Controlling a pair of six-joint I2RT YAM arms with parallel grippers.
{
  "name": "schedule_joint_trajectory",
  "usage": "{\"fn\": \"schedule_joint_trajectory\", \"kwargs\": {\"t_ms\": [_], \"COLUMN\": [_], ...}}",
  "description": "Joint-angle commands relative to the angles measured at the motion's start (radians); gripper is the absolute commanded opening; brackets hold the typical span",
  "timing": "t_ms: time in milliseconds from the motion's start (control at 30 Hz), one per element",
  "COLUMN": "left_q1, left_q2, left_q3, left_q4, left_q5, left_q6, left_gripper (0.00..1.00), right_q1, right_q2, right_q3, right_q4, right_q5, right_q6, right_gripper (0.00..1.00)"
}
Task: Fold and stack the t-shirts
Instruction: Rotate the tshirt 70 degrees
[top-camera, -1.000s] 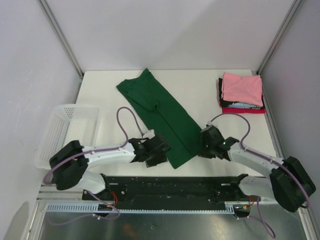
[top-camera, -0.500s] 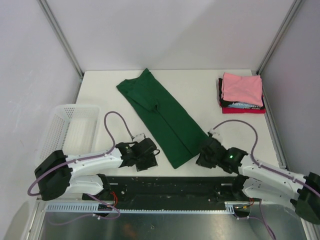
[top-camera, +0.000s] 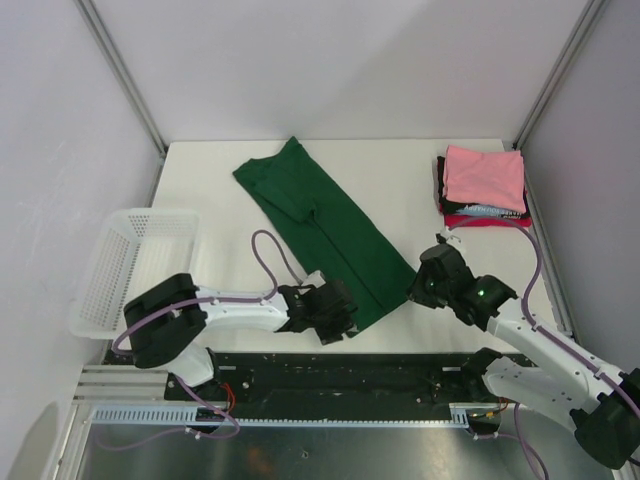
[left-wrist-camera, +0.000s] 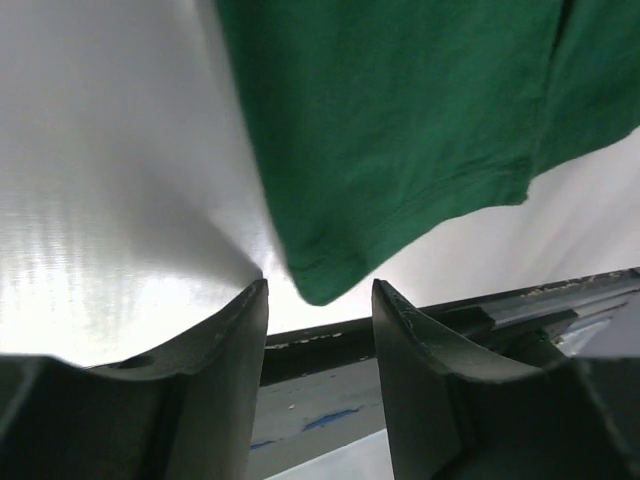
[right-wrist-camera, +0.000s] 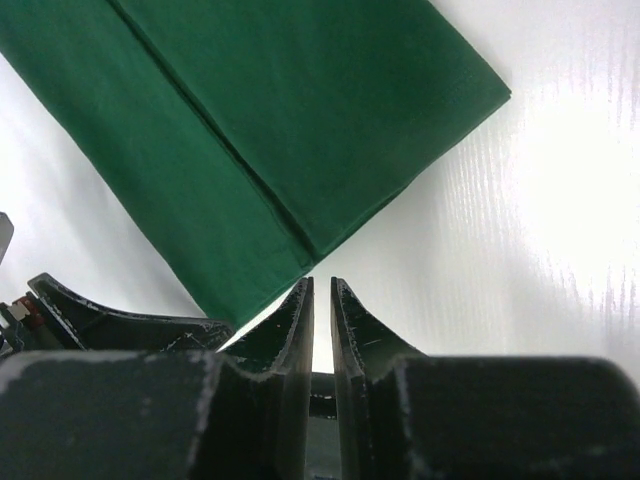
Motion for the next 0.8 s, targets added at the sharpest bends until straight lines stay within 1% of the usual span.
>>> {"fn": "schedule_joint_trajectory", "kwargs": {"t_ms": [0, 100, 167, 233, 367, 400, 467, 567, 667, 767], "left_q1": [-0.019, -0.025, -0.026, -0.027, -0.026, -0.024, -0.017, 0.011, 0.066, 0.112], "left_q2": [0.043, 0.061, 0.071, 0.074, 0.053, 0.039, 0.002, -0.104, -0.242, -0.396], "left_q3": [0.055, 0.058, 0.058, 0.057, 0.04, 0.031, 0.007, -0.057, -0.149, -0.234], "left_q4": [0.057, 0.058, 0.058, 0.056, 0.043, 0.033, -0.006, -0.071, -0.154, -0.26], "left_q5": [0.007, 0.007, 0.012, 0.017, 0.019, 0.019, 0.016, 0.014, 0.016, 0.012], "left_q6": [-0.069, -0.08, -0.079, -0.073, -0.045, -0.036, -0.01, 0.047, 0.113, 0.172], "left_gripper": [0.49, 0.44, 0.38, 0.29, 0.07, 0.04, 0.01, 0.0, 0.0, 0.0], "right_q1": [-0.007, -0.013, -0.018, -0.021, -0.026, -0.026, -0.026, -0.019, 0.009, 0.066], "right_q2": [-0.001, -0.006, -0.007, -0.007, -0.002, 0.002, 0.013, 0.034, 0.057, 0.078], "right_q3": [0.034, 0.034, 0.034, 0.034, 0.034, 0.033, 0.034, 0.032, 0.029, 0.014], "right_q4": [-0.027, -0.031, -0.033, -0.033, -0.031, -0.029, -0.025, -0.021, -0.014, 0.005], "right_q5": [0.013, 0.011, 0.008, 0.005, 0.0, -0.003, -0.01, -0.02, -0.021, -0.023], "right_q6": [-0.029, -0.036, -0.039, -0.041, -0.046, -0.05, -0.056, -0.059, -0.055, -0.031], "right_gripper": [0.17, 0.17, 0.17, 0.17, 0.17, 0.17, 0.17, 0.17, 0.17, 0.17]}}
